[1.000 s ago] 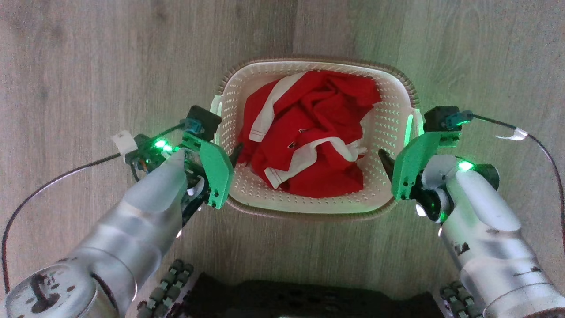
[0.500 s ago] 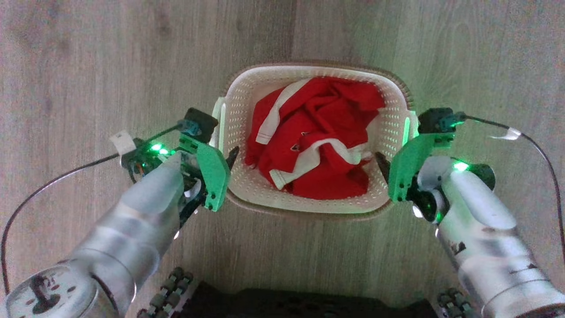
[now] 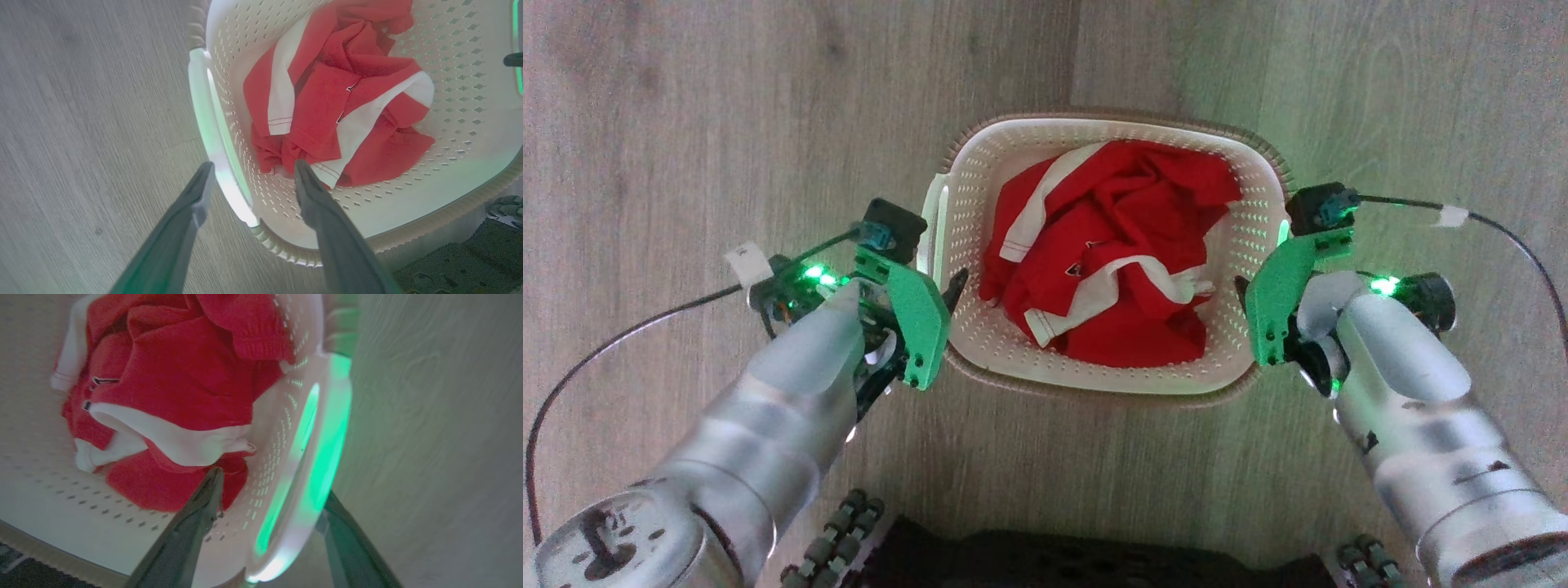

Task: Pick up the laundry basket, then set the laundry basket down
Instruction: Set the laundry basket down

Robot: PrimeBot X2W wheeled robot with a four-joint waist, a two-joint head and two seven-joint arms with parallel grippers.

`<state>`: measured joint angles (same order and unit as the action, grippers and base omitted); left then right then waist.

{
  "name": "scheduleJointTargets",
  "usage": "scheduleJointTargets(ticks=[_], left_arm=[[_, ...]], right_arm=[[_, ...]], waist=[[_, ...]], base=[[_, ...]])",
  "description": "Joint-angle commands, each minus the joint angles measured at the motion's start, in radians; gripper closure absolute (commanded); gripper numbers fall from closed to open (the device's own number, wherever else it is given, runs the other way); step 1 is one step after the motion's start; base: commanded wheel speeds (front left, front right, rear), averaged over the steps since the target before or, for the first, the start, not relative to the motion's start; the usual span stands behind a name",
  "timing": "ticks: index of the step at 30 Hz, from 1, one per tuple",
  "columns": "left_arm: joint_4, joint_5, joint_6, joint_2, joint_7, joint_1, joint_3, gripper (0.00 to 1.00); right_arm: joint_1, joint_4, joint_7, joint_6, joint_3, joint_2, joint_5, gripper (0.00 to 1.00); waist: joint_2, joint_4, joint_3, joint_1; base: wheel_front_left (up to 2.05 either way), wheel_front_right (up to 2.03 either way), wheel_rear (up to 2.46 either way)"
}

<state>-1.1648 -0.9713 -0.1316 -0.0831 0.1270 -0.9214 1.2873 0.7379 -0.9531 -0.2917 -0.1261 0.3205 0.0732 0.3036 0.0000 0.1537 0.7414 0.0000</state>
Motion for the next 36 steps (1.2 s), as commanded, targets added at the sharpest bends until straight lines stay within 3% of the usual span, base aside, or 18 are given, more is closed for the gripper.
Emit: scheduleJointTargets(ticks=[1,14,23,31,36], left_arm=[[-0.001,-0.009,0.001,-0.015,0.011,0.006,-0.007,0.00],[-0.014,-0.019,0.001,-0.017,0.016,0.029,-0.007,0.00],[-0.046,-0.051,0.001,-0.031,0.044,0.094,-0.007,0.00],[-0.067,-0.073,0.004,-0.063,0.128,0.133,-0.044,0.00],[0.015,-0.041,0.050,-0.100,0.134,0.122,-0.127,0.00]], right_arm=[[-0.020,0.007,-0.008,-0.005,0.013,-0.023,-0.024,0.00],[-0.037,-0.011,-0.044,-0.005,-0.101,-0.023,-0.150,0.00],[-0.112,0.016,-0.028,-0.005,-0.093,-0.023,-0.091,0.00],[-0.174,0.094,0.113,-0.005,-0.065,-0.023,0.045,0.00],[-0.194,0.126,0.242,-0.005,-0.076,-0.023,0.096,0.00]], waist=[[0.0000,0.001,-0.001,0.0000],[0.0000,0.000,-0.059,0.0000],[0.0000,-0.037,-0.189,0.0000],[0.0000,-0.086,-0.366,0.0000],[0.0000,-0.103,-0.448,0.0000]], base=[[0.00,0.00,0.00],[0.00,0.00,0.00],[0.00,0.00,0.00],[0.00,0.00,0.00],[0.00,0.00,0.00]])
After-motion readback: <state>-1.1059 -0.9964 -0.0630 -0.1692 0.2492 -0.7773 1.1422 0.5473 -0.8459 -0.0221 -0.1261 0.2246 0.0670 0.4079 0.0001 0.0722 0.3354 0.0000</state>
